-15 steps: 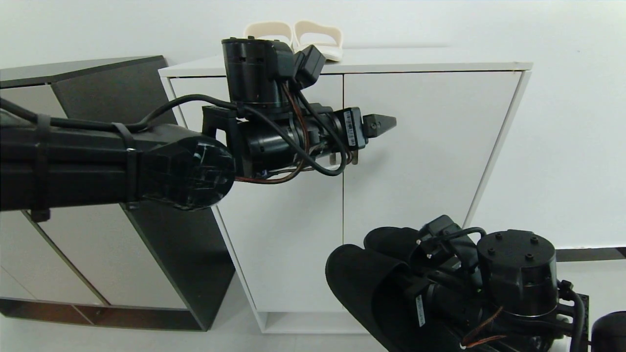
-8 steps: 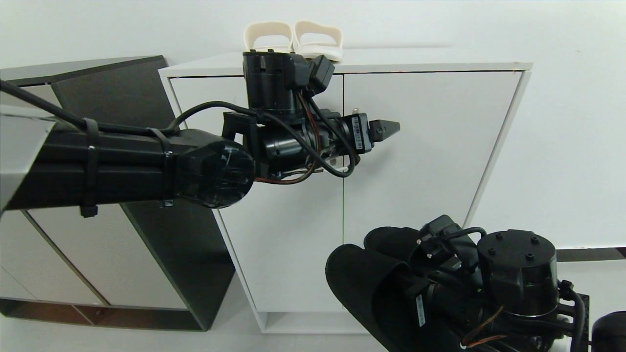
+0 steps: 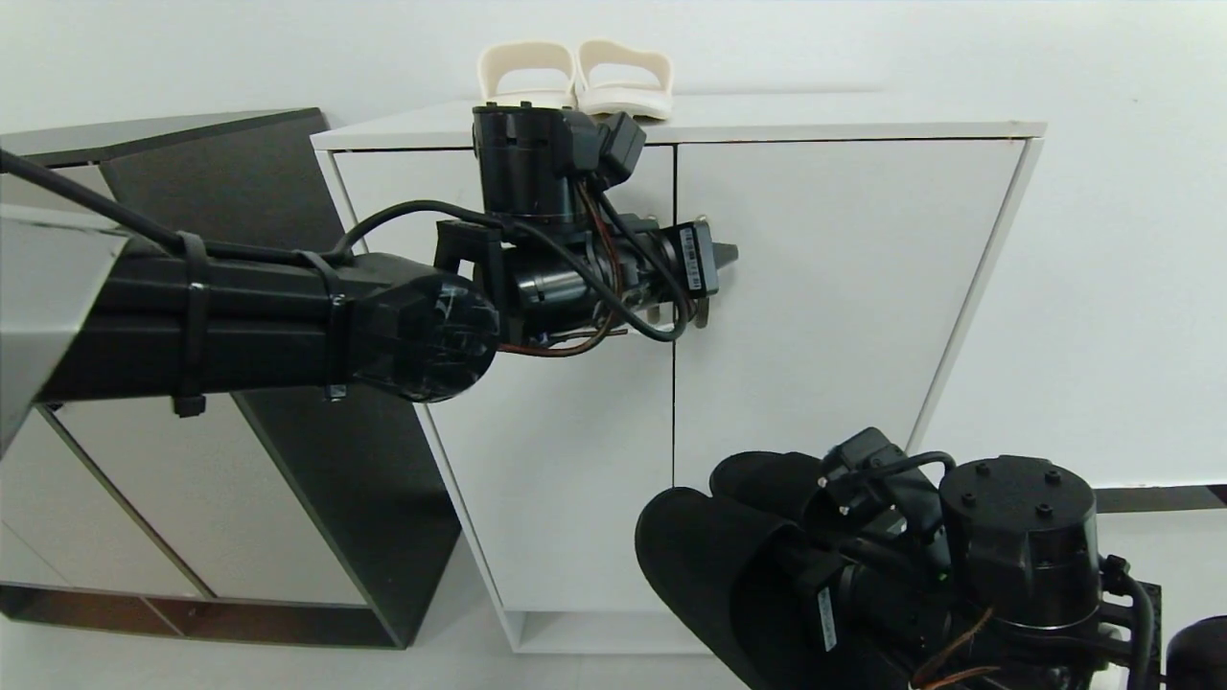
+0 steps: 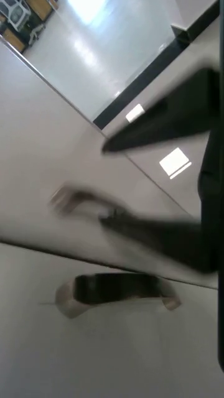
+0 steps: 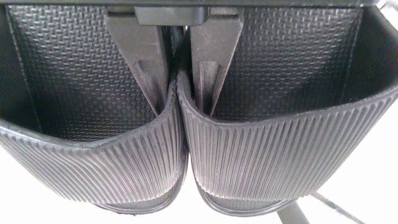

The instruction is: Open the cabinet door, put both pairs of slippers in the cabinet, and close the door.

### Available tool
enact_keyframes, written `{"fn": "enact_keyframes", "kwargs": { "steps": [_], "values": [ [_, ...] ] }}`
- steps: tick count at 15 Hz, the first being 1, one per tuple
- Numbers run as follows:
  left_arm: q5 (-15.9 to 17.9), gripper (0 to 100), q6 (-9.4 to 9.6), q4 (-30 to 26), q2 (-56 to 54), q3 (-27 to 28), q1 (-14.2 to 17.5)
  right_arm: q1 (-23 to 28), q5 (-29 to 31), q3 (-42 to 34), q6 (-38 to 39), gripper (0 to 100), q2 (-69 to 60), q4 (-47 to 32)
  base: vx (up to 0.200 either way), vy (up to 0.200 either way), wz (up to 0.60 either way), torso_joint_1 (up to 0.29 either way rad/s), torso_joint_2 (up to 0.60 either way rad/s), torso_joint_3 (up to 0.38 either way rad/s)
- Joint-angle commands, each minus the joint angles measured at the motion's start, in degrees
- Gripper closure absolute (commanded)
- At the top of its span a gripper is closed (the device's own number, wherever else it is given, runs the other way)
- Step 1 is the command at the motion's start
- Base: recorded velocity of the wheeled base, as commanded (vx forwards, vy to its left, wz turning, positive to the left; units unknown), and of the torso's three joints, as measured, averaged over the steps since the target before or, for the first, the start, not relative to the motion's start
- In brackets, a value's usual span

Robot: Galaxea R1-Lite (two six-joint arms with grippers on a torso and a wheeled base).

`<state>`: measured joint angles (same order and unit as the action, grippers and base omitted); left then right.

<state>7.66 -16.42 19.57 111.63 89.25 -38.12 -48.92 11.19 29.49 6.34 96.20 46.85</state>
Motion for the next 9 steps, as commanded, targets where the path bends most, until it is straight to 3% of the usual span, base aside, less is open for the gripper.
{"fn": "enact_keyframes", "kwargs": {
  "steps": [1, 4, 9],
  "values": [
    [0.25, 100, -0.01, 0.03, -0.36, -0.21, -0.29, -1.18, -1.79, -1.36, -0.01, 100, -1.98, -0.09, 0.000, 0.000, 0.00, 0.000, 0.00, 0.000],
    [0.25, 100, -0.01, 0.12, -1.68, -1.97, -0.99, -1.18, -6.44, -3.30, -0.10, 100, -4.35, -0.09, 0.000, 0.000, 0.00, 0.000, 0.00, 0.000],
    [0.34, 100, -0.01, 2.76, -9.59, -13.57, -4.16, -2.76, -14.97, -8.66, -6.78, 100, -8.22, 0.70, 0.000, 0.000, 0.00, 0.000, 0.00, 0.000]
  ]
}}
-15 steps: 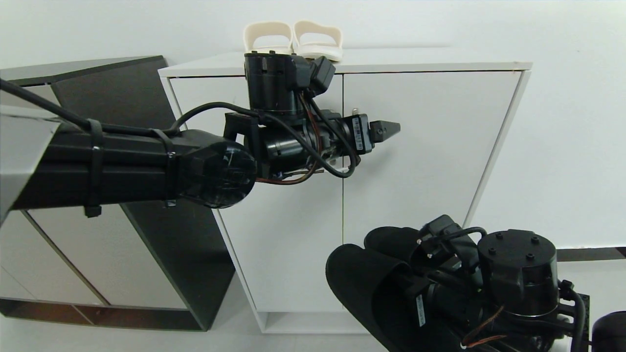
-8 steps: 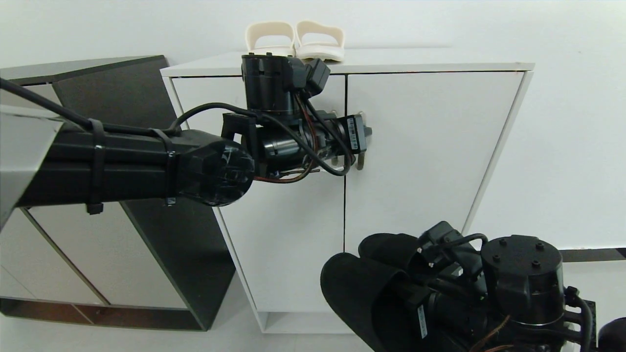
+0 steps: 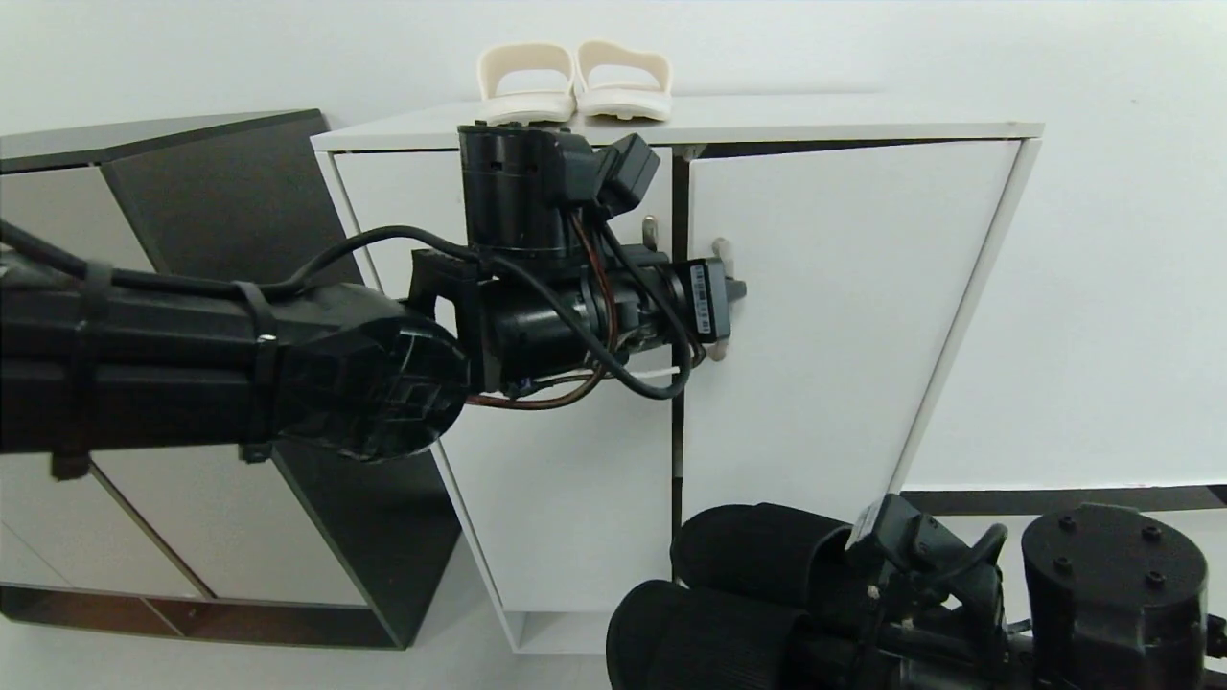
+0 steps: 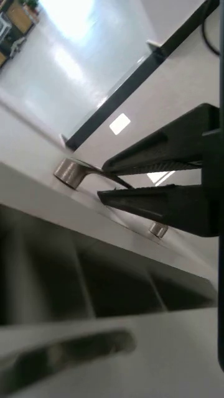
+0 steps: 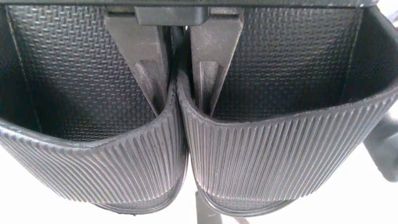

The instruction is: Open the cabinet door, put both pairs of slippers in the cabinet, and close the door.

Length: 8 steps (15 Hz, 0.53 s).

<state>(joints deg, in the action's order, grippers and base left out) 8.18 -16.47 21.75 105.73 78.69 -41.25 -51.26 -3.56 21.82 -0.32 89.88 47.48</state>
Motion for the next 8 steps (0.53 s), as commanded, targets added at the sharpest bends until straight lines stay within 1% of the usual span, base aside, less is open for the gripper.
{"fn": "enact_keyframes", "kwargs": {
  "steps": [1, 2, 4, 6, 7, 8],
  "values": [
    [-0.18, 100, -0.14, 1.54, -5.53, -5.65, -2.17, -0.42, -0.66, -1.34, -0.12, 100, -2.43, -0.02, 0.000, 0.000, 0.00, 0.000, 0.00, 0.000],
    [-0.27, 100, -0.49, 2.07, -6.50, -7.24, -2.78, -0.51, -0.66, -1.34, -0.21, 100, -2.43, -0.02, 0.000, 0.000, 0.00, 0.000, 0.00, 0.000],
    [-0.27, 100, -1.20, 4.97, -10.90, -13.56, -4.01, -1.21, -0.57, -1.87, -0.39, 100, -2.43, -0.02, 0.000, 0.000, 0.00, 0.000, 0.00, 0.000],
    [-0.27, 100, -1.46, 5.50, -14.23, -16.90, -4.01, -1.30, -0.40, -1.87, -1.18, 100, -2.08, 0.07, 0.000, 0.000, 0.00, 0.000, 0.00, 0.000],
    [-0.27, 100, -1.46, 5.50, -14.59, -17.25, -3.92, -1.30, -0.31, -1.87, -1.18, 100, -1.99, 0.07, 0.000, 0.000, 0.00, 0.000, 0.00, 0.000],
    [-0.18, 100, -1.90, 5.59, -15.03, -17.43, -2.52, -1.39, -0.31, -1.87, -1.44, 100, -1.99, 0.07, 0.000, 0.000, 0.00, 0.000, 0.00, 0.000]
  ]
}}
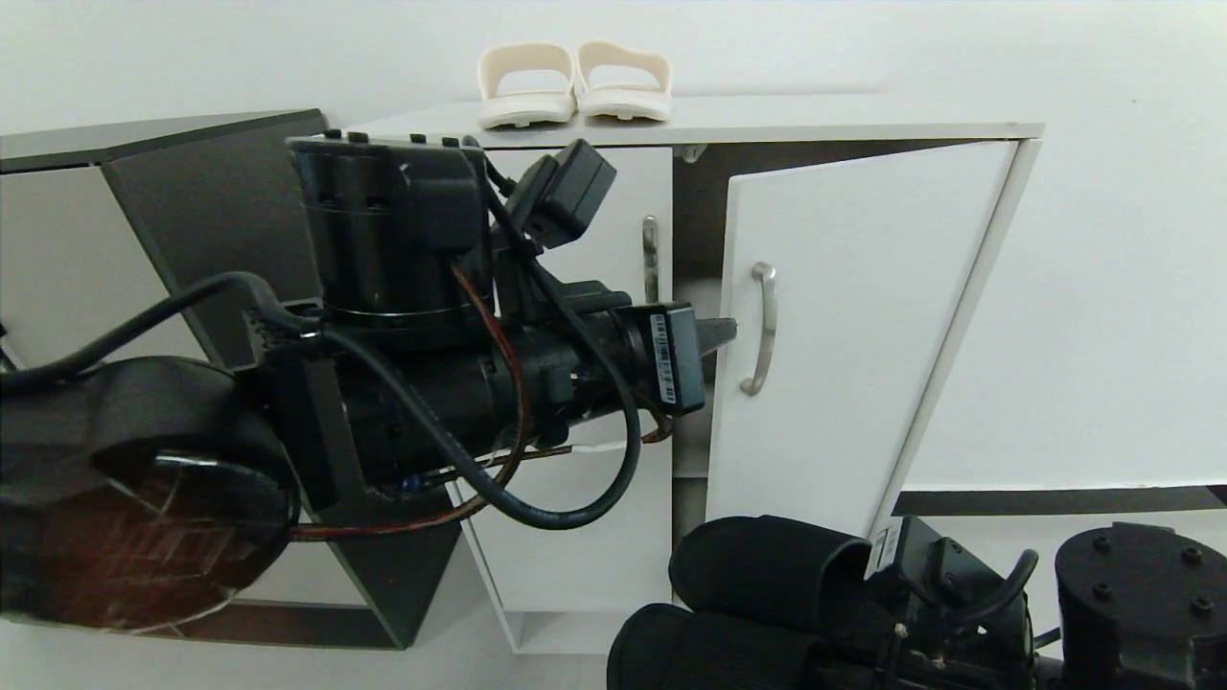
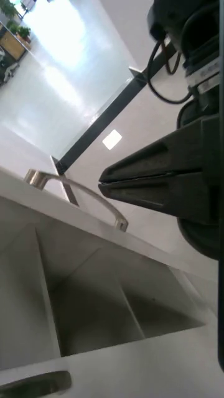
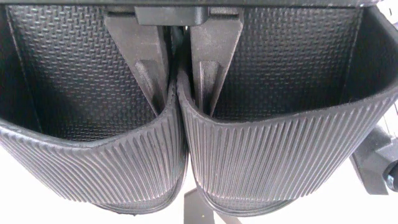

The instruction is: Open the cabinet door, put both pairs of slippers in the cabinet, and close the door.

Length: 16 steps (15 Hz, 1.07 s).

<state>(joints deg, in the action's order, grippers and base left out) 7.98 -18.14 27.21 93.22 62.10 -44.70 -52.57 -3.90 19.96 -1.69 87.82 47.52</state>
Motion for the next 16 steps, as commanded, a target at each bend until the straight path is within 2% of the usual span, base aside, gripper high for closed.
{"fn": "enact_keyframes", "kwargs": {
  "steps": [1, 4, 5, 6, 10, 16],
  "values": [
    [0.10, 100, -0.49, 0.12, -2.17, -0.40, 1.99, -0.08, 0.03, 0.00, -0.06, 100, 0.16, 0.03, 0.000, 0.000, 0.00, 0.000, 0.00, 0.000],
    [3.27, 100, -1.55, 0.12, 2.05, 3.99, 5.50, -0.61, 0.12, 0.00, -0.06, 100, 0.16, 0.03, 0.000, 0.000, 0.00, 0.000, 0.00, 0.000],
    [3.53, 100, -2.60, 0.12, 4.16, 6.46, 6.29, -0.61, 0.12, 0.00, -0.15, 100, 0.16, 0.03, 0.000, 0.000, 0.00, 0.000, 0.00, 0.000],
    [3.53, 100, -2.87, 0.12, 6.36, 8.65, 7.00, -0.70, 0.12, 0.00, -0.15, 100, 0.16, 0.03, 0.000, 0.000, 0.00, 0.000, 0.00, 0.000],
    [3.27, 100, -2.51, 1.09, 13.39, 16.12, 7.53, -0.70, 0.12, 0.00, -0.06, 100, 0.77, 0.03, 0.000, 0.000, 0.00, 0.000, 0.00, 0.000],
    [3.62, 100, -2.69, 2.06, 14.36, 16.65, 7.53, -1.40, 0.21, 0.08, -0.06, 100, 2.71, 0.12, 0.000, 0.000, 0.00, 0.000, 0.00, 0.000]
  ]
}}
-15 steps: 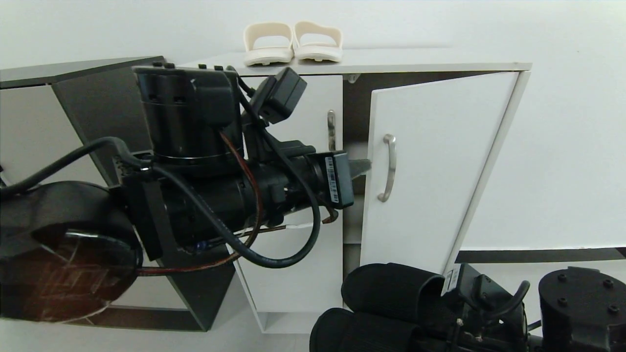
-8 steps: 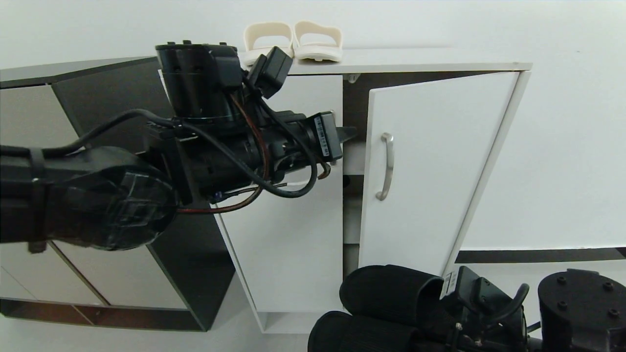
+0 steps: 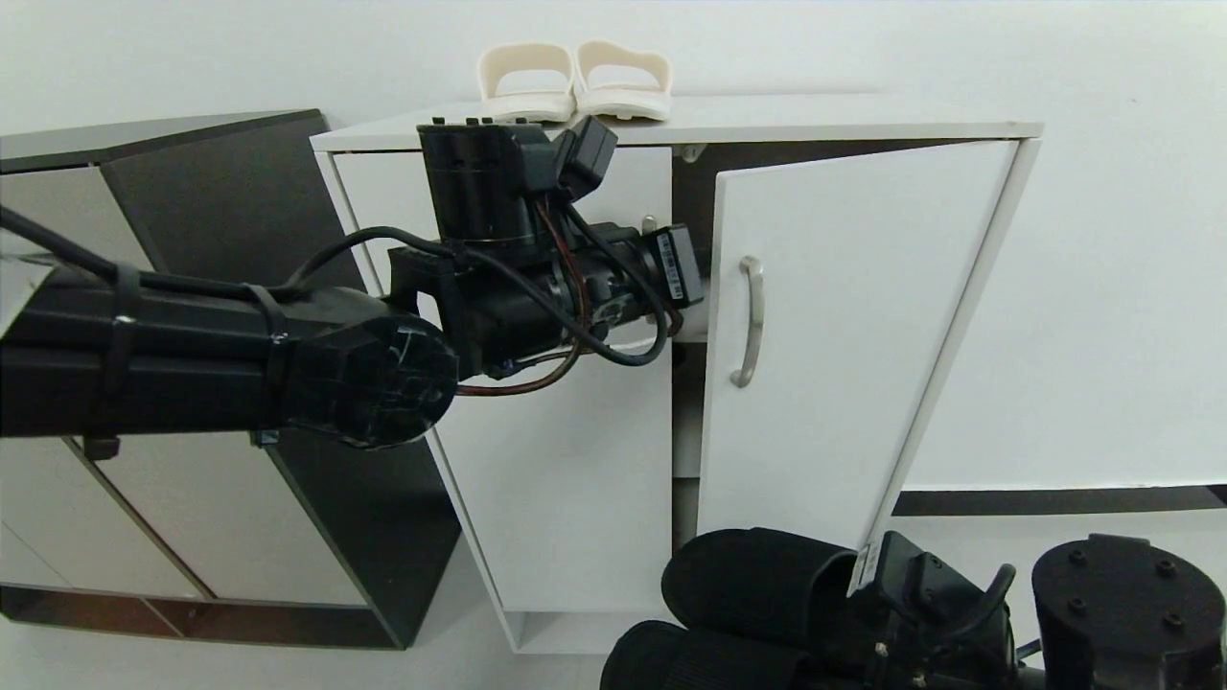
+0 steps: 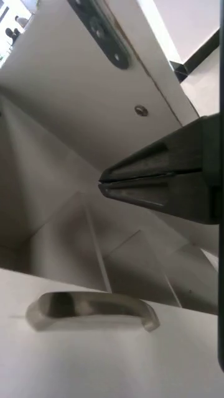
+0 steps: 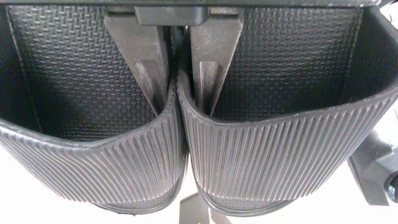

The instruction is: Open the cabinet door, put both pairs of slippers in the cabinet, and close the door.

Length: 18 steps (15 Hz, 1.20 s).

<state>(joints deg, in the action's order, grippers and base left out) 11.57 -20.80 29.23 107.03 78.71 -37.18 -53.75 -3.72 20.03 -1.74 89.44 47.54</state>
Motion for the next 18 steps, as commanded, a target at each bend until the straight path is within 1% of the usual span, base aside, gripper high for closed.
{"fn": "enact_keyframes", "kwargs": {
  "steps": [1, 3, 4, 5, 6, 7, 9, 10, 11, 12, 13, 14, 16, 18],
  "values": [
    [0.03, 100, -0.03, 0.03, 0.54, 0.21, 0.00, -0.30, 0.29, 0.19, 0.16, 100, 1.44, 0.09, 0.000, 0.000, 0.00, 0.000, 0.00, 0.000],
    [0.12, 100, -0.12, 0.03, 0.46, -0.32, -0.08, -1.71, 1.43, 0.63, 0.51, 100, 1.61, 0.01, -0.200, 0.000, 0.00, 0.000, 0.00, 0.005],
    [0.74, 100, 0.05, 0.12, 0.19, -1.20, -0.61, -2.24, 1.43, 0.54, 0.51, 100, 1.61, 0.01, -0.200, 0.000, 0.00, 0.007, 0.00, -0.002],
    [1.70, 100, 0.23, 0.30, -0.69, -2.69, -1.93, -2.50, 1.52, 0.54, 0.51, 100, 1.52, 0.01, -0.200, 0.000, 0.00, 0.002, 0.00, 0.002],
    [2.05, 100, 0.93, 0.39, -1.48, -3.92, -3.07, -2.59, 1.78, 0.45, 0.51, 100, 1.17, 0.01, -0.200, 0.000, 0.00, -0.002, 0.01, 0.002],
    [2.05, 100, 1.90, 0.39, -2.18, -4.97, -4.83, -2.59, 2.14, 0.27, 0.51, 100, 0.91, 0.01, -0.200, 0.000, 0.00, -0.002, 0.01, 0.002],
    [1.88, 100, 3.04, 0.39, -3.32, -6.12, -11.95, -4.08, 2.22, 0.27, 0.60, 100, 0.82, -0.08, -0.200, 0.000, 0.00, 0.000, 0.00, 0.000],
    [1.97, 100, 4.19, 0.47, -3.15, -5.68, -14.67, -4.35, 2.22, 0.27, 0.60, 100, 0.82, -0.08, -0.200, 0.000, 0.00, 0.002, 0.00, 0.007],
    [2.05, 100, 5.24, 0.47, -2.53, -4.89, -16.61, -4.44, 2.22, 0.27, 0.60, 100, 0.82, -0.08, -0.200, 0.000, 0.00, -0.002, 0.00, 0.002],
    [2.05, 100, 5.42, 0.47, -2.18, -4.71, -16.96, -4.44, 2.22, 0.27, 0.60, 100, 0.82, 0.01, -0.200, 0.000, 0.00, 0.007, 0.00, 0.002],
    [2.05, 100, 5.77, 2.23, -0.69, -4.62, -17.57, -4.44, 2.22, 0.27, 0.69, 100, 0.82, 0.01, -0.200, 0.000, 0.00, -0.007, 0.01, 0.002],
    [2.05, 100, 5.77, 4.34, 0.28, -4.80, -17.14, -4.44, 2.22, 0.27, 0.69, 100, 0.91, 0.09, -0.200, 0.000, 0.00, -0.002, 0.01, 0.002],
    [2.05, 100, 5.59, 7.51, 0.46, -6.56, -14.32, -4.44, 2.31, 0.27, 0.69, 100, 1.08, 0.09, -0.200, 0.000, 0.00, 0.005, 0.00, 0.000],
    [1.88, 100, 5.59, 8.03, -1.65, -8.67, -12.74, -4.26, 2.31, 0.36, 0.69, 100, 1.44, 0.09, -0.200, 0.000, 0.00, 0.002, 0.00, 0.007]
  ]
}}
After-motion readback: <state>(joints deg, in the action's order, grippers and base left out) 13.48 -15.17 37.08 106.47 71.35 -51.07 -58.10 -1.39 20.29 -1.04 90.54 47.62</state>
